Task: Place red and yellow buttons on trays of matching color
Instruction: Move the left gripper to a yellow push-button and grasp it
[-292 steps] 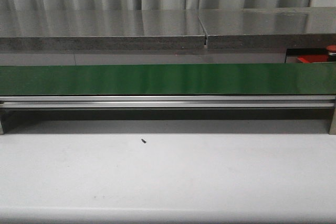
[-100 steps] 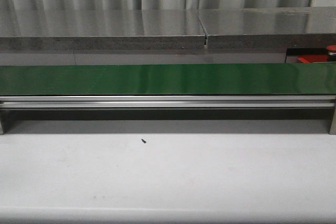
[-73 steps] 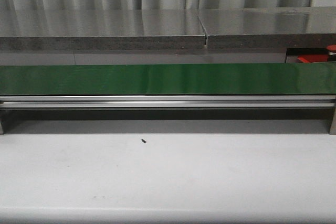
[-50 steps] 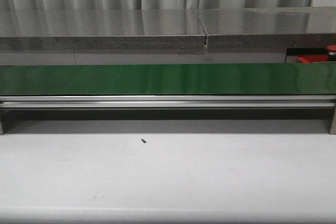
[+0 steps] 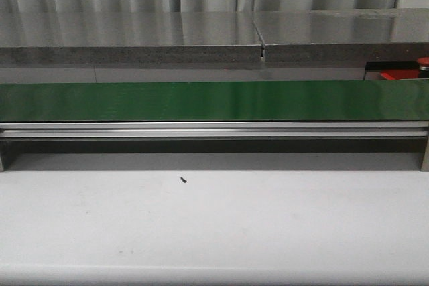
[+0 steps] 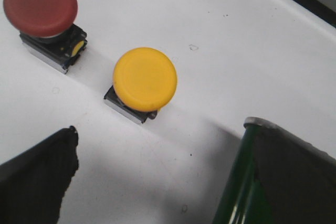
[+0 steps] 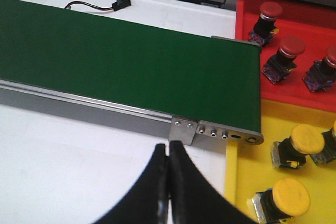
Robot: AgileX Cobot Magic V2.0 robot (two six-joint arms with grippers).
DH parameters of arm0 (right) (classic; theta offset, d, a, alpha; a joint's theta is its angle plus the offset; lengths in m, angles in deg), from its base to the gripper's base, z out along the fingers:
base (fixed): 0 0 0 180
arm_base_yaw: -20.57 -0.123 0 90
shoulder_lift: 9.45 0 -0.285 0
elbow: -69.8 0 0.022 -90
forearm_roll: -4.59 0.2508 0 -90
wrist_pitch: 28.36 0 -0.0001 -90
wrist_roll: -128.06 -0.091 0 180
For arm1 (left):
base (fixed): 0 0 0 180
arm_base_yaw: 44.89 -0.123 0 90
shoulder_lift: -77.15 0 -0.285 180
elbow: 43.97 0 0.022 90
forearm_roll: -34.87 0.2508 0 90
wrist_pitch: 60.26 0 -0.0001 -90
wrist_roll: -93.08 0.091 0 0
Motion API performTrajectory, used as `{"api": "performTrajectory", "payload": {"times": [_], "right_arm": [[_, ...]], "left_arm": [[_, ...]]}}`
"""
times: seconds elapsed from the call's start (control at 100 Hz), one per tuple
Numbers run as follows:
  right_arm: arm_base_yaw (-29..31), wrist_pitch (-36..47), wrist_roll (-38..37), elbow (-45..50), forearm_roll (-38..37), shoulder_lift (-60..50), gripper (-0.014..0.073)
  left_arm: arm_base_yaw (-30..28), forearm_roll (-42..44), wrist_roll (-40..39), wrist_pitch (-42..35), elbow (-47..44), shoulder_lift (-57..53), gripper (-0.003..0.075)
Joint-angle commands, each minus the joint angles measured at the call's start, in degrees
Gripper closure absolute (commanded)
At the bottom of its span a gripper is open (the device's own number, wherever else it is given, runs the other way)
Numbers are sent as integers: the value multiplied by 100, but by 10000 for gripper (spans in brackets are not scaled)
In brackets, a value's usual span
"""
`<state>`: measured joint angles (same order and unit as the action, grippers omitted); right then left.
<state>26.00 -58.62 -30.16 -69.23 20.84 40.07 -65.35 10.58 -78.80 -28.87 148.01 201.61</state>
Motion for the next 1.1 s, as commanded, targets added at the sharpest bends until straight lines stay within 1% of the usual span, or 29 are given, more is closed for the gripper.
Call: {"api": "performTrajectory", "payload": {"times": [0.0, 0.54, 0.81, 0.86, 0.93, 1.0, 1.09], "right_arm": [[0, 362, 28, -139, 50, -26, 711], [0, 355, 28, -139, 50, -26, 711], [0, 355, 28, -139, 50, -26, 711], [0, 355, 28, -139, 50, -26, 711], [0, 355, 28, -139, 50, -26, 711], [0, 355, 28, -139, 50, -26, 711], [0, 355, 28, -139, 50, -26, 711]], "left_arm": [[-15, -115, -70, -226, 365, -175, 92], [-40, -130, -70, -97, 1363, 669, 92], [-40, -119, -70, -94, 1477, 835, 95], [-40, -119, -70, -81, 1477, 850, 108], [-40, -119, -70, -81, 1477, 864, 151], [-40, -119, -70, -92, 1477, 864, 213], [-40, -119, -70, -113, 1477, 864, 314]]}}
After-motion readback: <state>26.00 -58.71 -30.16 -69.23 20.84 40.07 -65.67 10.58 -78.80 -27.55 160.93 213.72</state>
